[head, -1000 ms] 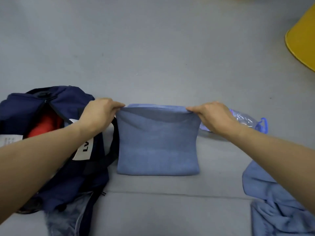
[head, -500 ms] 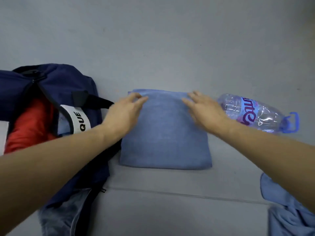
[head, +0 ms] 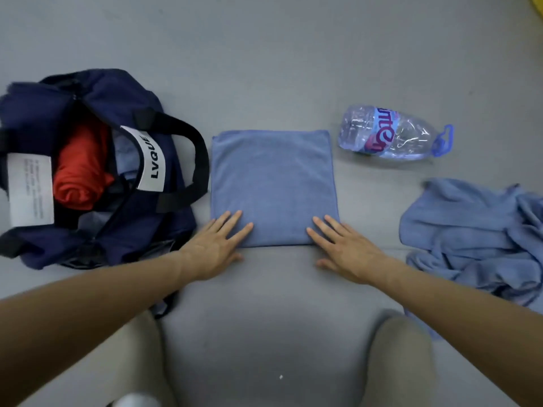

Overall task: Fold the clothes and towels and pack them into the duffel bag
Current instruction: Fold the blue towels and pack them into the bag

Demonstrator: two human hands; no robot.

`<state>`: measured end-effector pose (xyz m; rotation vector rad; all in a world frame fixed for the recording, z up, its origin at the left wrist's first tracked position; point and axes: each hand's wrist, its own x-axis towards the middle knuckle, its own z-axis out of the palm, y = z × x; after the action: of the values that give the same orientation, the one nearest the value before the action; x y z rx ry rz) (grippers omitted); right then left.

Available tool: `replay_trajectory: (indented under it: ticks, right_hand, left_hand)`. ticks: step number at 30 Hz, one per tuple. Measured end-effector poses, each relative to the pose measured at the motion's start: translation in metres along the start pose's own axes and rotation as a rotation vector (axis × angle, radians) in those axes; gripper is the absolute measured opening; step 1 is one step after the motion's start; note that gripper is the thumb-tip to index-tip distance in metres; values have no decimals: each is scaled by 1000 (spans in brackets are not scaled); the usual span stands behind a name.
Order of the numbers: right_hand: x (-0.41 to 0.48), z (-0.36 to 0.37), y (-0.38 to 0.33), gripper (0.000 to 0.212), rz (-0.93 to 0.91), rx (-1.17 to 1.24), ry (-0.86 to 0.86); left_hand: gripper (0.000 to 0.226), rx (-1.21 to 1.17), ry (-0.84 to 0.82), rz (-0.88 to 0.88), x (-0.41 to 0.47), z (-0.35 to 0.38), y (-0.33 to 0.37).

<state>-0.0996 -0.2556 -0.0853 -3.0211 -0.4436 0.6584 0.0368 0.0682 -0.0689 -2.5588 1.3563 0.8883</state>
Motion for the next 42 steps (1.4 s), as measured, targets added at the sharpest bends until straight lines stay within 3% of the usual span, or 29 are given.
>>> replay_trajectory:
  ticks: [4, 7, 11, 17, 21, 27, 32, 35, 39, 42]
  right_hand:
    - [-24, 5, -16, 65, 60, 89, 46]
    - [-8, 2, -32, 63, 129, 146, 179]
    - [18, 16, -38, 69, 61, 204, 299]
    - [20, 33, -9, 52, 30, 162, 412]
    - [19, 27, -9, 34, 105, 219, 486]
    - [20, 11, -8, 26, 199, 434, 449]
    - [21, -2, -12, 24, 347, 603, 453]
    - [20, 2, -10, 25, 298, 567, 441]
    - [14, 15, -7, 42, 171, 319, 389]
    - [9, 17, -4, 45, 204, 282, 406]
  left_hand:
    - [72, -42, 178, 86, -30, 2, 0]
    - [62, -212, 220, 31, -31, 2, 6]
    - [53, -427, 325, -65, -12, 14, 16]
    - [51, -165, 358, 0, -3, 37, -9]
    - [48, -176, 394, -9, 2, 32, -17]
    - [41, -205, 505, -48, 0, 30, -16]
    - [35, -217, 496, -112, 1, 24, -19]
    - [21, -236, 522, -175, 5, 18, -21]
    - [22, -271, 517, -136, 2, 18, -26]
    - [24, -275, 512, -102, -6, 21, -25]
